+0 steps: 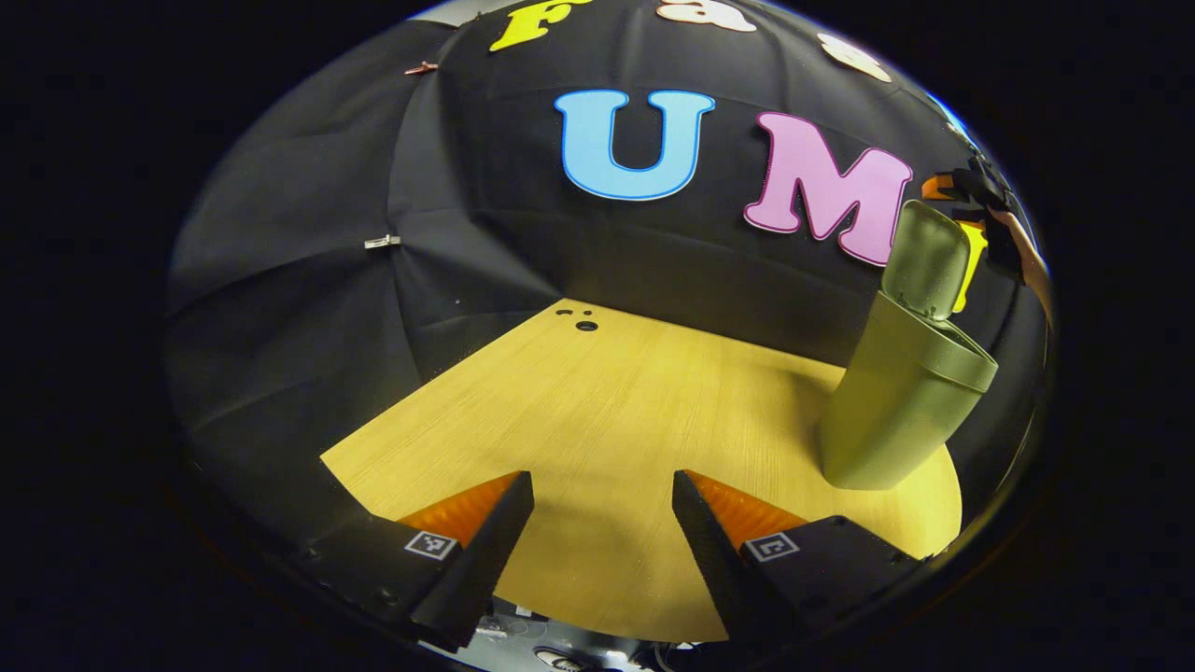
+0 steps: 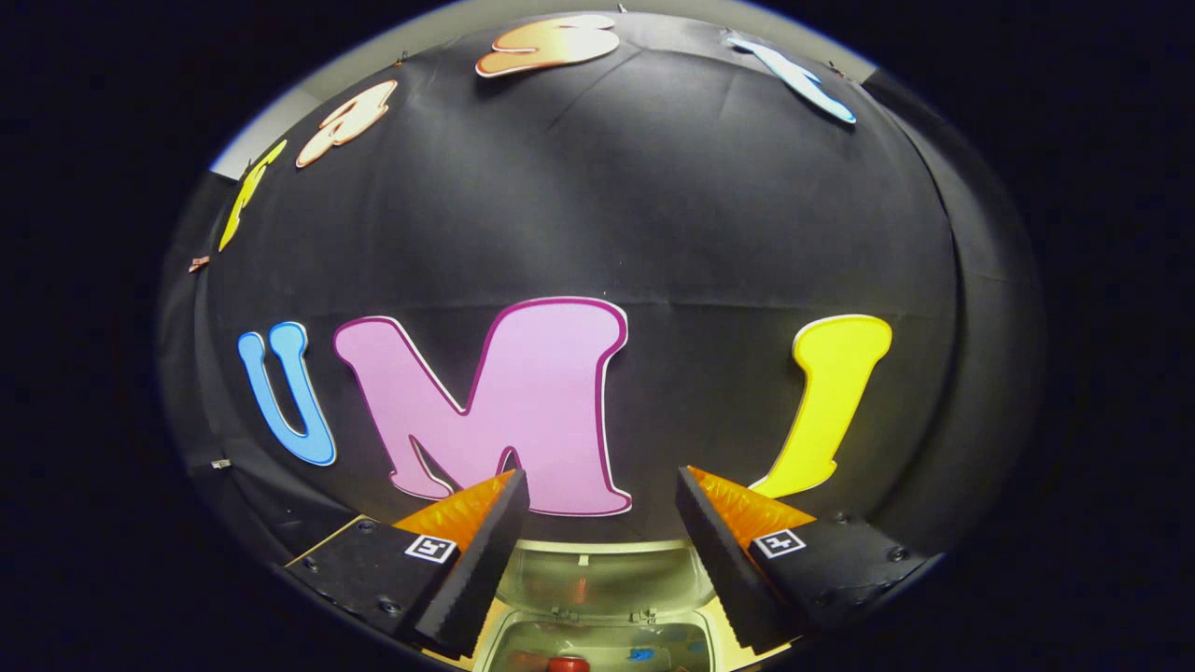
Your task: Press the lid of the desktop garbage bin to open it, pick up the crumpled paper on the desktop and throw it into the bin, then pick up the pop can on the desktop and drop it into the bin, and finally close the garbage bin lid.
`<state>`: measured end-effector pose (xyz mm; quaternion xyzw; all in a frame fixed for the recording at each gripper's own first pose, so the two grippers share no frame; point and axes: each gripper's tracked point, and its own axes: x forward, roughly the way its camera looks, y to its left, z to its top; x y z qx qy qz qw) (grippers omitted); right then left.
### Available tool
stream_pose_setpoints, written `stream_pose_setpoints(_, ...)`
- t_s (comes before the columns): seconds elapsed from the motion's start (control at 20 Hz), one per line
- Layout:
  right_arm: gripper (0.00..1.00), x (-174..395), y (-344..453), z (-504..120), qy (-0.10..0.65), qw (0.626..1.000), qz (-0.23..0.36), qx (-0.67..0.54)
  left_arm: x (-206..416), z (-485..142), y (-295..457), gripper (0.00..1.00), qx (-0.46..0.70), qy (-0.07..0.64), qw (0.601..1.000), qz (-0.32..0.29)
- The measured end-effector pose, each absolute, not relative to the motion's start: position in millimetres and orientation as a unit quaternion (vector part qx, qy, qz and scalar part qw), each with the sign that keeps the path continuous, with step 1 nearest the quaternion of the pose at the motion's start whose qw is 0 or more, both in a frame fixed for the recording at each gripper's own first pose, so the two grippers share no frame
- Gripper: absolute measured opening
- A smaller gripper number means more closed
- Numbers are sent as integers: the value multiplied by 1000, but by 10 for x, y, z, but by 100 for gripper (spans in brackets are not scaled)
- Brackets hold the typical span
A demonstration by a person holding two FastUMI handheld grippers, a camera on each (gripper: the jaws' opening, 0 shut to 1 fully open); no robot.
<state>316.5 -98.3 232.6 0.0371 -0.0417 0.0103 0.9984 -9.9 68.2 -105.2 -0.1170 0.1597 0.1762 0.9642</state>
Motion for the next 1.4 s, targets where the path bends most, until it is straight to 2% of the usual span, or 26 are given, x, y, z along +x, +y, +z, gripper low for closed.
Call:
stream_pose_setpoints(0.25, 100, 3245, -968, 2153, -23, 999, 20, 23, -14, -971, 636, 96, -120, 152, 962, 191)
stream_pose_setpoints(0.3, 99, 3231, -966, 2136, -22, 999, 23, 21, 30, -942, 637, 99, -119, 148, 963, 193)
stream_pose_setpoints(0.5, 100, 3165, -971, 2096, -14, 999, 27, 24, 158, -838, 567, 96, -116, 138, 966, 185)
stream_pose_setpoints(0.9, 100, 2721, -964, 1857, 5, 1000, 8, 21, 452, -803, 463, 96, -87, 141, 979, 117)
stream_pose_setpoints(1.4, 100, 2103, -735, 894, 58, 997, -12, 43, 649, -770, 691, 96, -52, 139, 988, 32)
